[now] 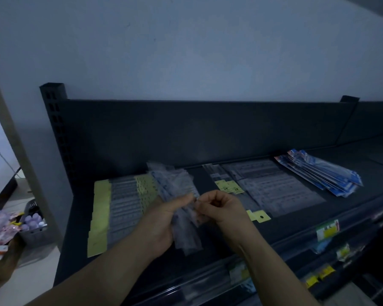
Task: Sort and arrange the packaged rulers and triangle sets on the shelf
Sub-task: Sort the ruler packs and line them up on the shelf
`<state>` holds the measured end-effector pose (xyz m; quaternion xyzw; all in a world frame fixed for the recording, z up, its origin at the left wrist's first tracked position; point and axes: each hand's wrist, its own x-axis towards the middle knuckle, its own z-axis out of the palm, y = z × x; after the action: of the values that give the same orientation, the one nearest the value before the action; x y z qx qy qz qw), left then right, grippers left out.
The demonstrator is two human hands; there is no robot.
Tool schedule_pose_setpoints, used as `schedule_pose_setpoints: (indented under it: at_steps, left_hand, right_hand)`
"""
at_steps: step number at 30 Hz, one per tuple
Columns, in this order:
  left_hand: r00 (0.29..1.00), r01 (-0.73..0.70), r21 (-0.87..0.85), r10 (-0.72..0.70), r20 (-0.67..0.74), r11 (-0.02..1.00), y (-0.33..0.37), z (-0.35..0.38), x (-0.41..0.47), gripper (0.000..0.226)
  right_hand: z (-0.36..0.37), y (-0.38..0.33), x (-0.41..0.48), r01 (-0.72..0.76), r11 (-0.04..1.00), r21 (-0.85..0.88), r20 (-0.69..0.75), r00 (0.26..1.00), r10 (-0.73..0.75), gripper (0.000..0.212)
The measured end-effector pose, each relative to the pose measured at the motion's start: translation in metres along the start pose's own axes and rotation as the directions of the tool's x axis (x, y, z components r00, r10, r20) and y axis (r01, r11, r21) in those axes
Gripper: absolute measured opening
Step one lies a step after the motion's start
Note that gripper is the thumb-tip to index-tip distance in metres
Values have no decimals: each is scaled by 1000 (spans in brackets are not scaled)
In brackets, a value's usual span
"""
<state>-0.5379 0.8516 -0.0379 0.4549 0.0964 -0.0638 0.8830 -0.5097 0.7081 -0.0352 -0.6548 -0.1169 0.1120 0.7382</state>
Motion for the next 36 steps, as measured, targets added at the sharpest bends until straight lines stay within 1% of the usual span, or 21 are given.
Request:
schedule_pose_setpoints:
  at_steps: [3,8,9,11,12,13,15,18,22,25,28,31,34,35,36]
  left_hand:
    - [999,-24,-57,22,-38,998,3,-7,7,38]
    - [986,-88,-135,67,-152,987,20,-16,15,28]
    - [983,-112,-150,87,-161,982,21,-18,16,30]
    - [980,-145,-171,117,-163,974,21,-18,18,47]
    - [981,-144,-176,118,-153,974,20,-17,17,55]
    - [985,-135,-172,113,-132,976,18,-16,16,56]
    - [993,-96,-139,86,-80,986,14,-12,13,48]
    - [999,-45,-92,44,-12,995,10,-7,7,47]
    - [997,-74,-142,69,-42,987,16,-10,10,42]
    - [995,-63,-194,47,-83,979,20,-16,13,41]
    - [992,-94,-255,68,-109,962,26,-20,16,28]
    - [986,-142,-279,111,-125,950,31,-20,16,22]
    - [971,-182,-252,133,-200,950,31,-22,20,18]
    - [962,-199,-272,135,-235,942,31,-22,20,18]
    - [954,-220,-303,140,-264,927,31,-23,22,25]
  right_hand:
    - [-9,0,-1,-5,1000,-11,-17,1000,4,10]
    - [-27,0,-5,-73,997,-15,-29,997,73,14]
    - [-28,-1,-6,-97,995,-8,-12,995,97,15]
    - [-27,-3,-8,-162,987,-1,59,985,162,17]
    - [-25,-4,-8,-191,981,7,95,977,190,18]
    - [-24,-5,-8,-209,978,26,113,972,204,18]
    - [-19,-5,-4,-212,974,85,84,975,205,18]
    - [-13,-5,2,-200,974,106,27,980,198,17]
    - [-14,-7,3,-231,972,39,83,970,228,18]
    - [-22,-8,1,-262,965,-17,128,957,262,21]
    - [-32,-12,-1,-302,953,-38,154,940,304,23]
    - [-39,-15,0,-325,945,-27,135,936,325,22]
    - [-45,-16,2,-295,955,14,67,954,293,22]
    - [-47,-17,3,-287,957,34,38,958,285,21]
    - [-49,-17,4,-277,959,59,9,961,277,21]
